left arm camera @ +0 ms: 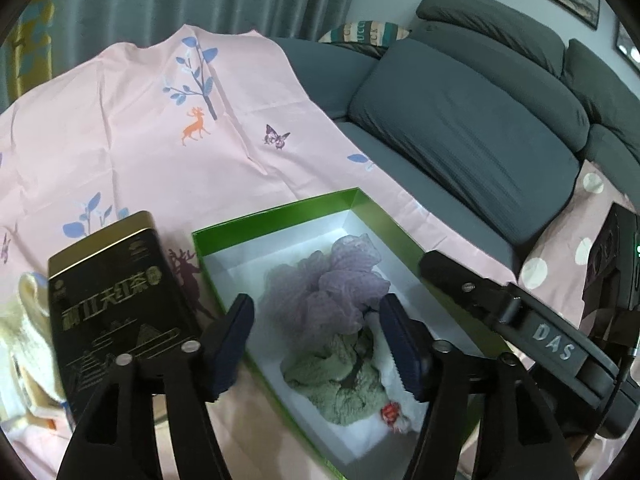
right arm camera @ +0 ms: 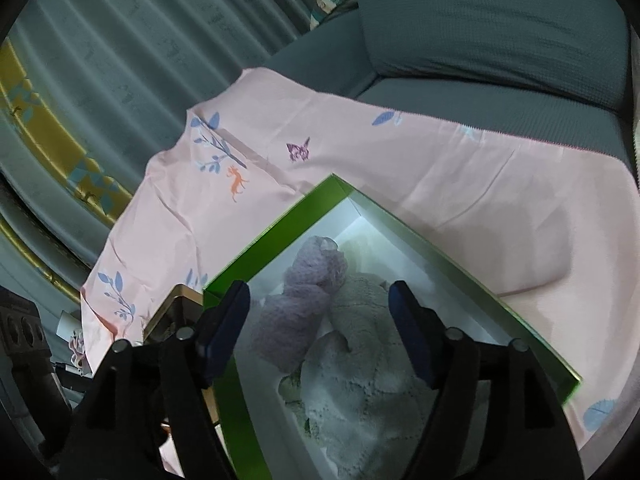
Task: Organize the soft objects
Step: 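Move the right gripper back to the light-blue plush elephant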
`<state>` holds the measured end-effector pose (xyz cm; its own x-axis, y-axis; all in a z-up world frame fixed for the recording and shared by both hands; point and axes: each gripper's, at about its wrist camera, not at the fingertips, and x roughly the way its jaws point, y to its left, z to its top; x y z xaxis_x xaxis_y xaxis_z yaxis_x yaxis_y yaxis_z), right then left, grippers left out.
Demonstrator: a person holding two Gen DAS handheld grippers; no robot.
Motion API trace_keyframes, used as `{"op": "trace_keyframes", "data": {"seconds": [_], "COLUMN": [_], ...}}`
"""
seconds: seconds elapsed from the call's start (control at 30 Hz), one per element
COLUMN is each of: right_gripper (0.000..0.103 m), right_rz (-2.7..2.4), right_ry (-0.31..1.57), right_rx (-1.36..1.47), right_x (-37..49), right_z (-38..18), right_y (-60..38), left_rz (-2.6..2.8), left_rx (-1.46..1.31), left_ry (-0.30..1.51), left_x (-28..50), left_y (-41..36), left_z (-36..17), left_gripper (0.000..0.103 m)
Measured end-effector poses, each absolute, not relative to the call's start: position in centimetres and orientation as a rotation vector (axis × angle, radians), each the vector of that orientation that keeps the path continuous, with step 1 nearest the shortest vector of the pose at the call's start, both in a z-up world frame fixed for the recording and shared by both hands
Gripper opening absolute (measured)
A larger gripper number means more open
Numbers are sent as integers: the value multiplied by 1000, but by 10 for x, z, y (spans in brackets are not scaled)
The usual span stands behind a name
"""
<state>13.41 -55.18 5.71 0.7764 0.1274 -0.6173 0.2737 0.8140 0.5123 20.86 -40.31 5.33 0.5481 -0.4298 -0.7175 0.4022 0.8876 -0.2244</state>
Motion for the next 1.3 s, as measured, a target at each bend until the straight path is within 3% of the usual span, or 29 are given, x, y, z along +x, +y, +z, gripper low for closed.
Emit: {"op": "trace_keyframes", "data": {"seconds": [0.17,0.6,1.3], "right_gripper": [81,96,97], "right_rz": [-83,-13,464], "right_ry": [632,666,846], "right_rx": [625,525,332], "right_x": [108,70,108], "right_z": [72,87,87], "right_y": [-551,-491,-275], "left_rz": [-481,-347,156], "left_rx": [-54,-89,-397], "left_ry": [852,871,936], "left_x": [191,130,38], "left_y": [-378,-286,-34], "left_z": [67,64,0], "left_gripper": [75,76,77]}}
